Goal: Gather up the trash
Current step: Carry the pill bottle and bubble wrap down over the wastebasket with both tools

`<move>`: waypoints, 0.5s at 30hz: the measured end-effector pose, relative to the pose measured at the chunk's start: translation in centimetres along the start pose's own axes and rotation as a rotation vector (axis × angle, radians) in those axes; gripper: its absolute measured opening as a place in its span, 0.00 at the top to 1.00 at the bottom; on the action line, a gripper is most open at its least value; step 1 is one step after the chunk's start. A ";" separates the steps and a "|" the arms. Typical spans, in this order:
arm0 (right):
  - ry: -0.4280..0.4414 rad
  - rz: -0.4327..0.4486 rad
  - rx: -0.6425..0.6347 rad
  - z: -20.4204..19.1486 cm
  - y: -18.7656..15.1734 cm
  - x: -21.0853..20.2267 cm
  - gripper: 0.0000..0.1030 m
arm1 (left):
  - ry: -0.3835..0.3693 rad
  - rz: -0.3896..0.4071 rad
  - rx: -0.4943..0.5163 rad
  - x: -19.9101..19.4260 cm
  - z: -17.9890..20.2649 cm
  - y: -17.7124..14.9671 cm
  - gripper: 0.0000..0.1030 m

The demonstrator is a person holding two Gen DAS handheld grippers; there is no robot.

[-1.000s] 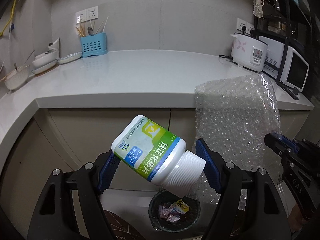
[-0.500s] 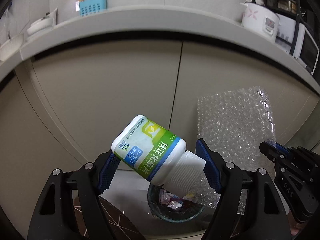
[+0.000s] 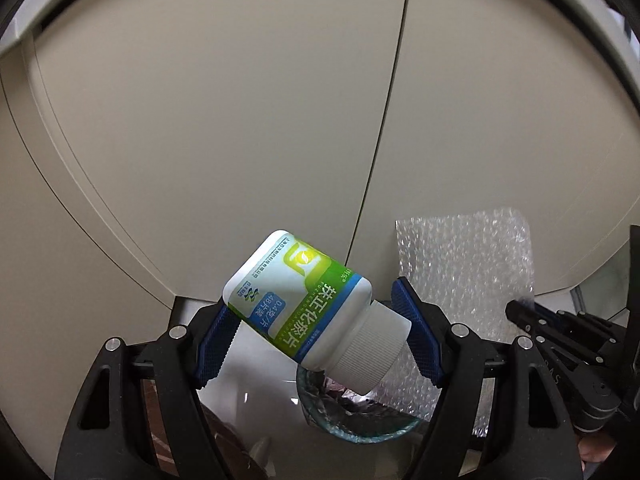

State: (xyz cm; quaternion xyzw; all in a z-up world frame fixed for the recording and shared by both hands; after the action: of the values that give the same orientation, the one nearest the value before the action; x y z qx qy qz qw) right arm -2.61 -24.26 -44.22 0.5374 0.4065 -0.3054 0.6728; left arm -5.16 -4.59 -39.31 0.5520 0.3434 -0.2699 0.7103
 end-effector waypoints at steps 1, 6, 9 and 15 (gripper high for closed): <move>0.001 -0.021 0.009 0.0 -0.1 1.0 0.91 | 0.004 -0.010 -0.007 0.8 -0.4 -0.2 0.29; -0.002 -0.109 0.027 -0.4 -0.4 5.2 0.91 | 0.026 -0.065 -0.029 5.0 -0.8 -1.3 0.29; -0.003 -0.143 0.022 -0.6 -0.4 7.3 0.91 | 0.032 -0.089 -0.020 7.0 -0.7 -1.8 0.29; -0.005 -0.275 0.006 -1.2 -1.9 12.3 0.91 | 0.060 -0.165 -0.008 10.4 -1.0 -2.8 0.29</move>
State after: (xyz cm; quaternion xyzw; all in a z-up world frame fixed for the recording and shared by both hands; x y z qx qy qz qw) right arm 1.41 -23.25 -55.99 0.4779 0.4735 -0.3975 0.6240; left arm -1.06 -4.32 -49.33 0.5267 0.4098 -0.3095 0.6774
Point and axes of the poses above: each gripper's, at about its wrist camera, not at the fingertips, and x roughly the way its jaws point, z to its right, y to its top, the point moved 1 cm from there along x, roughly the way its jaws point, and after that the axes turned 12 degrees about -x, right-handed, at the moved point
